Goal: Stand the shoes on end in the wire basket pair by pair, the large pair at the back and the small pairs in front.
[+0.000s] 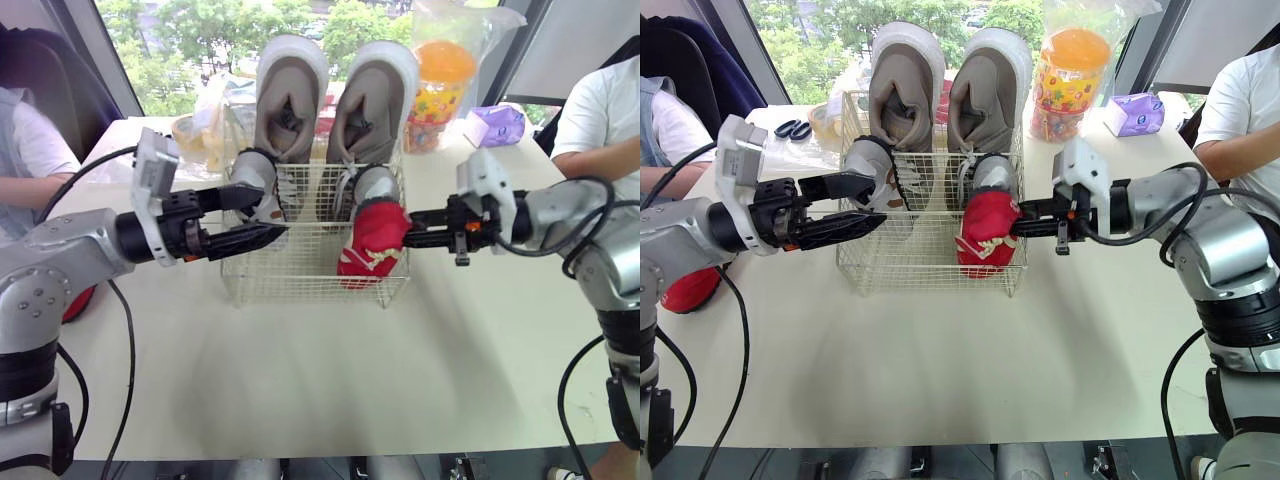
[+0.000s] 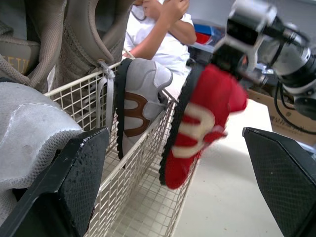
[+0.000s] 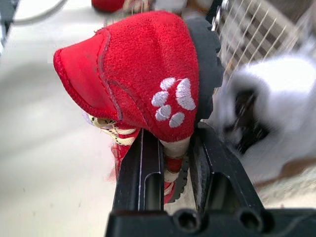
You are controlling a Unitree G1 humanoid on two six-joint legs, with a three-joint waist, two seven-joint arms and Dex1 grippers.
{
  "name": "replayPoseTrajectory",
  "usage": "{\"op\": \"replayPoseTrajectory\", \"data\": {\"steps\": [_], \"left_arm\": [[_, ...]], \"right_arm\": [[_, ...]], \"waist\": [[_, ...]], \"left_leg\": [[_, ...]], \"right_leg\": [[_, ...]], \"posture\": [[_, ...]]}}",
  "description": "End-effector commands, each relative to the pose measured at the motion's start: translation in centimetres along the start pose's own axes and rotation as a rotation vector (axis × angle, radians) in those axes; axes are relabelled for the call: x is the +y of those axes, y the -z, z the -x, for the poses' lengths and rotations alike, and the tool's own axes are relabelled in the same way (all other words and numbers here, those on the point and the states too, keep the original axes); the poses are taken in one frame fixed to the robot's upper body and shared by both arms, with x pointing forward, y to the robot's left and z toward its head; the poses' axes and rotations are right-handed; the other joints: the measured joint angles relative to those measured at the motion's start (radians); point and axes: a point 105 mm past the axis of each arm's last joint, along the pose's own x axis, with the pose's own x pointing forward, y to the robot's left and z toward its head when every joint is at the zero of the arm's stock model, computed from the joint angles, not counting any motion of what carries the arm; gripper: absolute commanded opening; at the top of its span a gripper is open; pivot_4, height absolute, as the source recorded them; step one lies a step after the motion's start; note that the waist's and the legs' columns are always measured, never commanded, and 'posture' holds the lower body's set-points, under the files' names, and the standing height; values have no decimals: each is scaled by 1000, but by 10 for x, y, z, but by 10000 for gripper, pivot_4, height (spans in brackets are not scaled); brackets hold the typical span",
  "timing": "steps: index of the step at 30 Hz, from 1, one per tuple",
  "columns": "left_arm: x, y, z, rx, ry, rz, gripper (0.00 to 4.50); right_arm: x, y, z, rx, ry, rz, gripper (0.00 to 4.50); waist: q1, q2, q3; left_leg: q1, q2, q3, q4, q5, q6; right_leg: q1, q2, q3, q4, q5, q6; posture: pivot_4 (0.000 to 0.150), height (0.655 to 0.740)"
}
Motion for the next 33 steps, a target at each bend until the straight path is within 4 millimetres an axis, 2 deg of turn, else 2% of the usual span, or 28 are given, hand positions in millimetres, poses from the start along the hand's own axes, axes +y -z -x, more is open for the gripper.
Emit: {"op": "replayPoseTrajectory", "data": {"steps": [1, 2, 3, 10, 16, 19, 21, 26, 30, 33], "left_arm": [[-6, -8, -2, -14, 12, -49, 44561], [-6, -8, -2, -14, 11, -49, 44561], [-6, -8, -2, -14, 8, -48, 45000], [-5, -5, 7, 21, -51, -59, 45000], [7, -7, 25, 85, -211, -86, 45000], [22, -15, 46, 132, -360, -118, 45000], [42, -16, 71, 213, -527, -122, 45000], [91, -4, 134, 437, -953, -76, 45000], [95, 10, 163, 592, -1049, -22, 45000], [101, 12, 200, 673, -1190, 10, 45000]], "right_arm": [[3, -3, 1, 3, 4, 67, 2597], [4, -2, 1, 5, 5, 53, 2597], [5, -1, 2, 11, 7, 44, 10412], [8, -4, 23, 77, 46, 84, 44635], [9, -14, 54, 185, 66, 135, 44635], [6, -20, 72, 261, 69, 195, 44635], [3, -36, 77, 253, 47, 247, 44635], [6, -74, 65, 144, -92, 347, 44635], [2, -82, 57, 125, -152, 393, 44635], [4, -85, 50, 99, -204, 416, 44635]], "waist": [[0, 0, 0], [0, 0, 0], [0, 0, 0], [0, 0, 0], [0, 0, 0], [-1, 0, 0], [-6, 1, 1], [-9, 2, 1], [-6, 1, 1], [-3, 0, 1]], "left_leg": [[0, 0, 0, 0, 0, 0], [0, 0, 0, 0, 0, 0], [0, 0, 0, 0, 0, 0], [0, 0, 0, 0, 0, 0], [1, 0, 0, 0, 0, 0], [1, 0, 0, 0, 0, 0], [1, 0, 1, 0, 0, 0], [2, 1, 2, -2, 0, 0], [1, 1, 5, -3, 0, 0], [-1, 1, 7, -3, 0, -1]], "right_leg": [[0, 0, 0, 0, 0, 0], [0, 0, 0, 0, 0, 0], [0, 0, 0, 0, 0, 0], [0, 0, 0, 0, 0, 0], [0, 0, 0, 0, -2, -3], [0, 0, 0, 0, -2, -4], [0, 0, 0, 0, -2, -4], [-2, 1, 0, 1, -2, -4], [-4, -1, 2, 1, -2, -4], [-6, -2, 2, 0, -2, -4]], "posture": [[1500, 7400], [1500, 7400], [1500, 7400], [1500, 7400], [1500, 7400], [1500, 7400], [1500, 7400], [1500, 7400], [1500, 7400], [1500, 7400]]}}
